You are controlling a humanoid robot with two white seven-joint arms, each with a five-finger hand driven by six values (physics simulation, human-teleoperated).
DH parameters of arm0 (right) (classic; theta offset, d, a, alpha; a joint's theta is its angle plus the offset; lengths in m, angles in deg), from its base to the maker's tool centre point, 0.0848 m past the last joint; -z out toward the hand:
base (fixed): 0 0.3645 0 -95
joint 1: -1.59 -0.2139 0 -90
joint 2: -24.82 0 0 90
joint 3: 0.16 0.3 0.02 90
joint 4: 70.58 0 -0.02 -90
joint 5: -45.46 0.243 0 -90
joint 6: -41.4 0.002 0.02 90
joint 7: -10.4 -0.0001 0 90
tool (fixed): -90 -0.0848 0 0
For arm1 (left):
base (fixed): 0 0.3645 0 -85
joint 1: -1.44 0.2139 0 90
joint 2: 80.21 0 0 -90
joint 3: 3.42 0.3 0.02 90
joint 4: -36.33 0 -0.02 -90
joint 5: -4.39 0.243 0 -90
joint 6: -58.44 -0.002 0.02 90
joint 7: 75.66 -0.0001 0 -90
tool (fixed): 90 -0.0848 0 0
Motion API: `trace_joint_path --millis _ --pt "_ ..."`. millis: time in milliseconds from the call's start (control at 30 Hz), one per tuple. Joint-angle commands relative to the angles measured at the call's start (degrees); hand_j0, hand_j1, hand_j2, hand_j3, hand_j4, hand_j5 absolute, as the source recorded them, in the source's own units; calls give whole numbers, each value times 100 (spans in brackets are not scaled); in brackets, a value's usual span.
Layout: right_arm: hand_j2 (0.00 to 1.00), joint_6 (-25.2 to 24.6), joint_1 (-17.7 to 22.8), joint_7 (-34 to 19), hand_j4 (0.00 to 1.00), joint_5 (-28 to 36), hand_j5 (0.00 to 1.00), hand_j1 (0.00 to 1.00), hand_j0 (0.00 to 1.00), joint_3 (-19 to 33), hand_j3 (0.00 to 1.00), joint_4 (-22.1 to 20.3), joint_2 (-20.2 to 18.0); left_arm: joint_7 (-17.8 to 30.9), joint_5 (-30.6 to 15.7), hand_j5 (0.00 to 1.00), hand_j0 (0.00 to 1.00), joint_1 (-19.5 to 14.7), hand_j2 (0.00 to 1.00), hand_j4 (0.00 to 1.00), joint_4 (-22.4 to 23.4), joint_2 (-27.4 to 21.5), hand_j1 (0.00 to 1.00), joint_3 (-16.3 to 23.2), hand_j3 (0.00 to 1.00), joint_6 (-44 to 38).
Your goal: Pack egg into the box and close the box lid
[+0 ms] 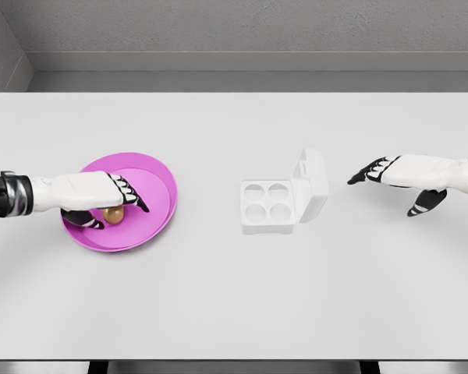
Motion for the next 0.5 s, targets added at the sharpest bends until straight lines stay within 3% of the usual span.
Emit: trace_joint_path --millis 0,100,133,467 --pt "100 -13 0 2 100 31 100 100 100 3 100 1 -15 -2 -31 80 80 0 80 80 5 -4 80 13 80 -14" --pt "100 -13 0 2 100 40 100 100 100 3 100 1 -24 -2 -40 72 72 9 72 72 5 -13 72 13 72 -14" --pt "100 -13 0 2 100 40 100 100 100 3 100 1 -24 -2 -40 63 63 9 63 63 5 -22 63 13 63 -14" --pt "100 -13 -9 2 100 40 100 100 100 3 100 -7 -24 -2 -145 55 55 9 55 55 101 -22 55 13 55 -14"
